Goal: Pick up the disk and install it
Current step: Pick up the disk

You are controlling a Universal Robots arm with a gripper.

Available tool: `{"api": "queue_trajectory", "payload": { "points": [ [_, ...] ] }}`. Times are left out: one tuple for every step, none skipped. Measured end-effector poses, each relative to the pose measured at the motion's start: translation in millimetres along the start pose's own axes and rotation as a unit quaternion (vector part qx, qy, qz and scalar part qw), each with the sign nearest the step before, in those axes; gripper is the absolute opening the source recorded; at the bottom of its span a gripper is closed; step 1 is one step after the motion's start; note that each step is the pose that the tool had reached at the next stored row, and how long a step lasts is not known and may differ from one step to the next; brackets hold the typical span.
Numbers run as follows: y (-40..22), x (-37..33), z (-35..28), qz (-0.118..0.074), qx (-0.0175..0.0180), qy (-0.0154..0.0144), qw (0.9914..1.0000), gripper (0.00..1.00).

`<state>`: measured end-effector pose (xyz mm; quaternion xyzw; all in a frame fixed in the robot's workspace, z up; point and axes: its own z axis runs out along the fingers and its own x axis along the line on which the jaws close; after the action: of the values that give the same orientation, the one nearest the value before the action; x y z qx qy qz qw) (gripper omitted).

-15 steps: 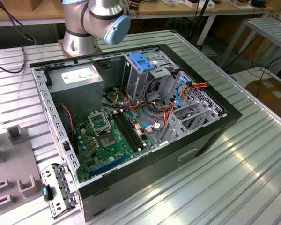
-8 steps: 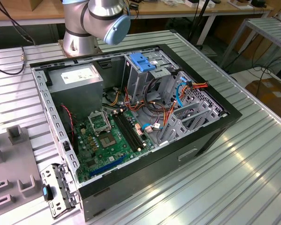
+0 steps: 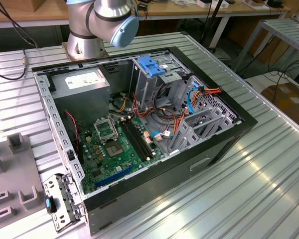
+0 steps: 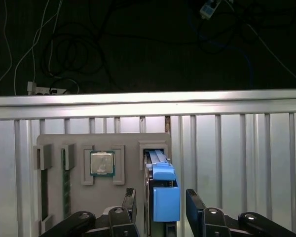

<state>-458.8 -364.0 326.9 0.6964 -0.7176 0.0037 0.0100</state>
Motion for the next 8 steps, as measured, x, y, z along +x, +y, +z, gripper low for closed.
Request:
{"api": "queue_trajectory", "payload": {
  "points": [
    [0.0, 0.0, 1.4, 0.000, 0.0000, 0.0000, 1.00000, 0.53],
    [0.0, 0.0, 3.0, 0.000, 0.0000, 0.0000, 1.00000, 0.53],
    [0.0, -0.1, 4.5, 0.000, 0.0000, 0.0000, 1.00000, 0.53],
    [0.0, -0.1, 6.1, 0.000, 0.0000, 0.0000, 1.00000, 0.53],
    [-0.1, -0.2, 9.2, 0.000, 0.0005, 0.0000, 1.00000, 0.53],
    [-0.1, -0.2, 11.4, 0.000, 0.0007, 0.0000, 1.00000, 0.53],
    [-0.1, -0.2, 13.0, 0.000, 0.0009, 0.0000, 1.00000, 0.53],
    [-0.1, -0.3, 15.2, 0.000, 0.0012, 0.0000, 1.00000, 0.53]
  ]
}}
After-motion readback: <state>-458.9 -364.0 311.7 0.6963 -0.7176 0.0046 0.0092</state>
